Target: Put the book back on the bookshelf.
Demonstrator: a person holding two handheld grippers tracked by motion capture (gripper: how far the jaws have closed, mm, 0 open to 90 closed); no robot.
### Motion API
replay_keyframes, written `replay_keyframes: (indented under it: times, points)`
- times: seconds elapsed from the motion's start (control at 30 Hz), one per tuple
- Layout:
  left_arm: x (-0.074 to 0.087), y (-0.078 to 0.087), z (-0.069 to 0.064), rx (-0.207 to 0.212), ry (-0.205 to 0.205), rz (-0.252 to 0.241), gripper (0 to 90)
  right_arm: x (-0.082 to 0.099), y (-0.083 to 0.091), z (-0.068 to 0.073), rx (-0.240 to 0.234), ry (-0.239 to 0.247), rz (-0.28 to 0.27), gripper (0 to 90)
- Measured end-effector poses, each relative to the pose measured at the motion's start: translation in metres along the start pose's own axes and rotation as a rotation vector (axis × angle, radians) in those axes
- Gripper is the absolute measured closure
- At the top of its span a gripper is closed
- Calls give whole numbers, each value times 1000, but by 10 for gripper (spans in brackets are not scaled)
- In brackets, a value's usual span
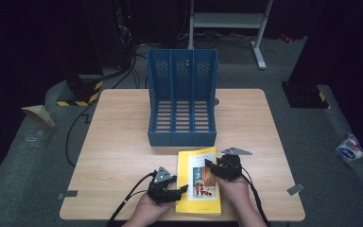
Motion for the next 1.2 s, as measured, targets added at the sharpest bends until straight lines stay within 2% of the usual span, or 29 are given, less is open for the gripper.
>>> replay_keyframes:
  times: [0.17,0.27,0.3,0.37,0.47,0.5,0.53,0.57,0.7,0.9,0.93,1.1,1.2]
  points:
    - [0,0,0,0,3,-1,403,-2,1,1,20,11,-15,695]
    - [0,0,0,0,3,-1,403,-6,5,4,23,27,-44,761]
    - [0,0,0,0,4,-2,404,-9,9,9,17,52,-77,803]
    - [0,0,-1,-1,-2,-9,406,-10,11,11,11,55,-90,821]
    - [1,0,-3,5,-21,-12,422,-12,19,18,18,98,-135,842]
    - [1,0,-3,2,-30,-14,430,-13,23,24,49,149,-153,844]
    - [1,0,-4,8,-28,-14,430,-13,23,24,49,149,-153,844]
    - [1,0,-4,10,-30,-15,434,-12,27,28,78,199,-167,846]
    - [1,0,-4,23,-26,-9,428,-11,31,30,95,227,-183,848]
    - [2,2,-3,117,33,19,402,-10,41,36,129,259,-260,853]
    - [1,2,-3,131,43,20,395,-11,43,36,137,271,-259,853]
    - [0,2,-1,156,81,29,354,-17,51,42,137,285,-288,854]
    - [0,3,-1,169,87,32,341,-18,53,43,137,280,-309,854]
Point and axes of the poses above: each handheld gripper's, and its own axes: y roughly backward along the jaws, x roughly out of its underside, z roughly to its left, the point moved 7 cm from there along -y, roughly forward along the jaws, and after that the axes turned 12 degrees about y, right-handed, at the moved point
